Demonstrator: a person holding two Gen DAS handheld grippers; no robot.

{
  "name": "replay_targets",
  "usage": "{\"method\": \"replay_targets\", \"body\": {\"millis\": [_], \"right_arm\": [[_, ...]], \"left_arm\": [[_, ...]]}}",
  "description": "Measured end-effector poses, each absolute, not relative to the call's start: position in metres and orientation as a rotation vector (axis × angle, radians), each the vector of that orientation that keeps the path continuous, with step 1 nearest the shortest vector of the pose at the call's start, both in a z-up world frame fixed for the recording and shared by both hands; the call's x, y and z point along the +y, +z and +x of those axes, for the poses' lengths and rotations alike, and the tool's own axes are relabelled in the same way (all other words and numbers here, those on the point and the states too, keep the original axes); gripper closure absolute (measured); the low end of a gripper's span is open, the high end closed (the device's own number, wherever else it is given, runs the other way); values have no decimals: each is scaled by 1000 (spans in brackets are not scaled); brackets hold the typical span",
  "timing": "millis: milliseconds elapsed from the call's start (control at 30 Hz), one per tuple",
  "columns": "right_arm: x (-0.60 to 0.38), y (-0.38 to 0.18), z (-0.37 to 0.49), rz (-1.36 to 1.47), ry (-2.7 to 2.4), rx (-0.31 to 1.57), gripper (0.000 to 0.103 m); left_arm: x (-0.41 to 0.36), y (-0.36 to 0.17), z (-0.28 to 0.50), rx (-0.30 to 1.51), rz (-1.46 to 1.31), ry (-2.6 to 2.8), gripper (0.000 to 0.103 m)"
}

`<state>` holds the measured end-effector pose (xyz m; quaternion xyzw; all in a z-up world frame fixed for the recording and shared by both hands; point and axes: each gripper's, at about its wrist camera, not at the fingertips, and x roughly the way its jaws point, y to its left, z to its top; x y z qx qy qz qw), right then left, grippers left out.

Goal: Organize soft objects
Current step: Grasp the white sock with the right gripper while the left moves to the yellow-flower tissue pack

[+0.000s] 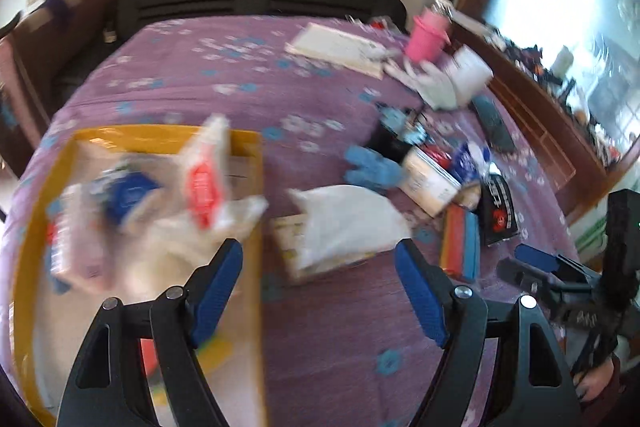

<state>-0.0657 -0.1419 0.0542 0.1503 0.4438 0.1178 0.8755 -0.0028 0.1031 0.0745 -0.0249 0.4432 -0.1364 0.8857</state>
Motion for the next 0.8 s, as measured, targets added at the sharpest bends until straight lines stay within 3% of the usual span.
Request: {"method": "replay_targets", "body": {"millis": [233,333,400,500,800], "right_arm": [[-141,46,-60,341,271,927,10],[-148,44,-59,366,272,931,10],[-157,43,-59,376,263,923,10],[-172,38,-57,401,236,932,10],[-176,30,-53,435,249,959,10]], "left_arm": [[48,41,55,986,102,-179,26],[42,22,65,1111,58,-248,26],[38,22,56,1144,11,-355,41],[26,24,25,1202,-8,-562,46],[39,51,-62,1013,186,-515,42]]}}
